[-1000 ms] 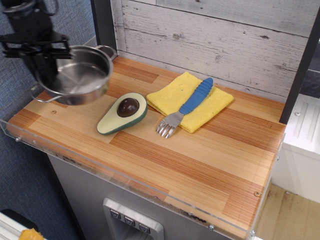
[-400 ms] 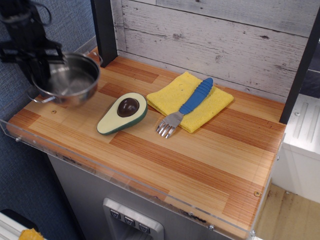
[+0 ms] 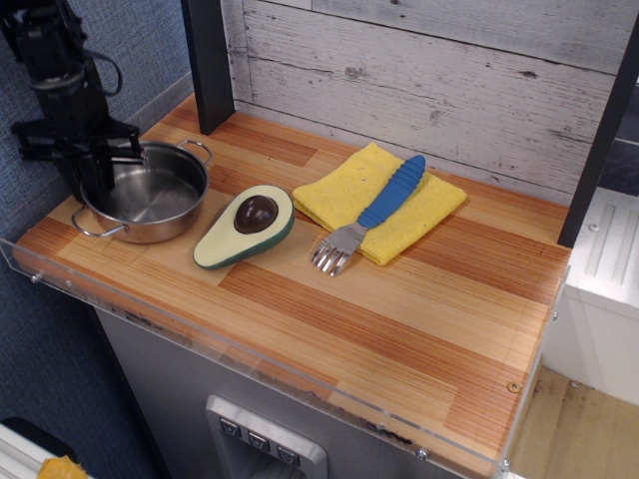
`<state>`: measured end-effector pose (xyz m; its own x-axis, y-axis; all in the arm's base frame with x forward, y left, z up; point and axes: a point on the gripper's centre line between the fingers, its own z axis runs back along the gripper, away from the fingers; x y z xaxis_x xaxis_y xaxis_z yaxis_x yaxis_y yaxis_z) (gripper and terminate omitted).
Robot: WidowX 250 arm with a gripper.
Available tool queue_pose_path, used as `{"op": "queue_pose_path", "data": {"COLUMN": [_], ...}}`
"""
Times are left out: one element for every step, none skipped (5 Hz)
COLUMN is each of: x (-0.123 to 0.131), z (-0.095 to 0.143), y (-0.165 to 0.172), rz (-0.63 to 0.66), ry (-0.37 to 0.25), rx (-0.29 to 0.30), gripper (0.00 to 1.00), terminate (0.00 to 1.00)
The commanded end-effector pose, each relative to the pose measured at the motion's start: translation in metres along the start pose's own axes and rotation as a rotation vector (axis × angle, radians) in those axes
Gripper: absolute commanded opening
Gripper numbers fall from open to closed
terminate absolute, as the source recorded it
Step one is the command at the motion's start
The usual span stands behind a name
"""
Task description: Put the pot on the left of the avocado.
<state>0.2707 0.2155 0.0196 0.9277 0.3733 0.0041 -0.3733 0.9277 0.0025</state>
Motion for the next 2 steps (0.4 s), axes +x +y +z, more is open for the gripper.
{"op": "queue_pose_path", "data": {"x": [-0.006,-0.008], "z": [0.008,0.021], "y": [0.001,-0.002], "rz": [-0.004,-0.005], "ry": [-0.023,-0.062], "rx": [-0.004,-0.013], "gripper": [1.0,1.0], "terminate": [0.0,0.0]}}
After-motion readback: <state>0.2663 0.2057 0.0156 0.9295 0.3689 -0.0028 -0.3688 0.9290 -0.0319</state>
